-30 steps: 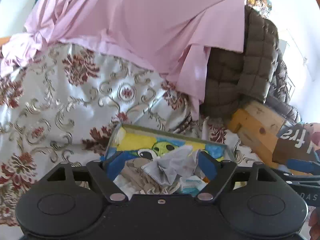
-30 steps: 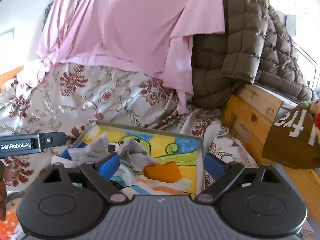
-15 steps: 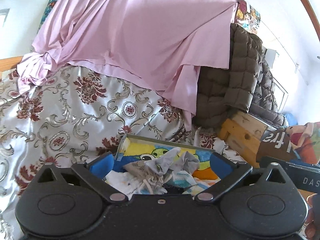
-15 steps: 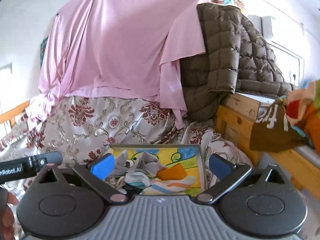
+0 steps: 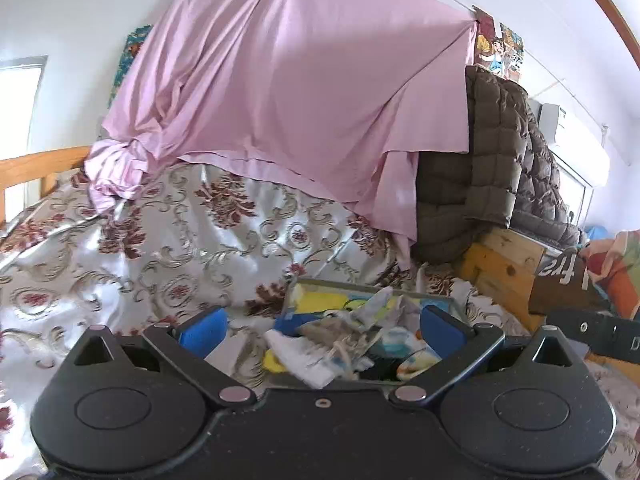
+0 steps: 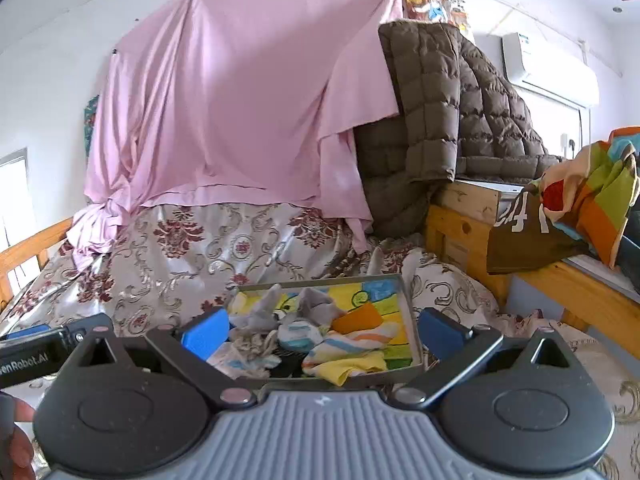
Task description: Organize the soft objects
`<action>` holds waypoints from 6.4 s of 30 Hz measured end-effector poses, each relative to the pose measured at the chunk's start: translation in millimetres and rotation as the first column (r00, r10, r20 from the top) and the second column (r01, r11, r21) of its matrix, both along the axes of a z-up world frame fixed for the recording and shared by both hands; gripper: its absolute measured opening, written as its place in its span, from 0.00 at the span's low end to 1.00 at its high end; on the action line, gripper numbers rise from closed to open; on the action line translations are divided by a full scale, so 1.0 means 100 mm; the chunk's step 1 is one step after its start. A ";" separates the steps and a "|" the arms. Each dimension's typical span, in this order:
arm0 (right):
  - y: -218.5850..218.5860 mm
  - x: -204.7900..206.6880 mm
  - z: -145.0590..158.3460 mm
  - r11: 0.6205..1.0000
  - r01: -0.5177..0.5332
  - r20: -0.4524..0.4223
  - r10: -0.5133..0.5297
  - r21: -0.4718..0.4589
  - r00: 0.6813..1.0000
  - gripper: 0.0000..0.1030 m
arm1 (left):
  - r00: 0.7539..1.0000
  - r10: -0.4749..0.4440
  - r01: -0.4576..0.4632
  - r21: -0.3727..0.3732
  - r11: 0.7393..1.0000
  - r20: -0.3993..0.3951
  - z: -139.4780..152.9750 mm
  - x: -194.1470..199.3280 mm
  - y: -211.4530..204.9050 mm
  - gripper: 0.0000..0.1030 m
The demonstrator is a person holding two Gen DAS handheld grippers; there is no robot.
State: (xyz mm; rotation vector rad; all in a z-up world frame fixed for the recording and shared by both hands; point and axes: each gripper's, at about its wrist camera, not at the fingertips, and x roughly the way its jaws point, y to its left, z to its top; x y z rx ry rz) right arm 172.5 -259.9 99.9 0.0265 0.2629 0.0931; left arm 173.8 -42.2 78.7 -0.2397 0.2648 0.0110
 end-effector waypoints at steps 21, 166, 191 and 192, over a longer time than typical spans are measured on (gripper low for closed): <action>0.34 -0.84 -0.23 0.998 0.061 0.023 -0.061 0.014 0.998 1.00 | 0.999 -0.008 0.005 0.071 0.997 0.036 -0.19 -0.81 0.22 0.99; 0.66 -1.47 -1.29 0.989 0.111 -0.167 -0.093 0.103 0.982 1.00 | 0.996 0.006 0.014 0.234 0.972 -0.084 -0.90 -1.54 0.39 0.99; 0.66 -1.47 -1.30 0.989 0.108 -0.170 -0.090 0.099 0.981 1.00 | 0.991 -0.040 0.061 0.166 0.984 -0.129 -0.83 -1.51 0.42 0.99; 0.66 -1.47 -1.30 0.989 0.107 -0.170 -0.090 0.099 0.981 1.00 | 0.991 -0.038 0.060 0.172 0.983 -0.127 -0.83 -1.52 0.42 0.99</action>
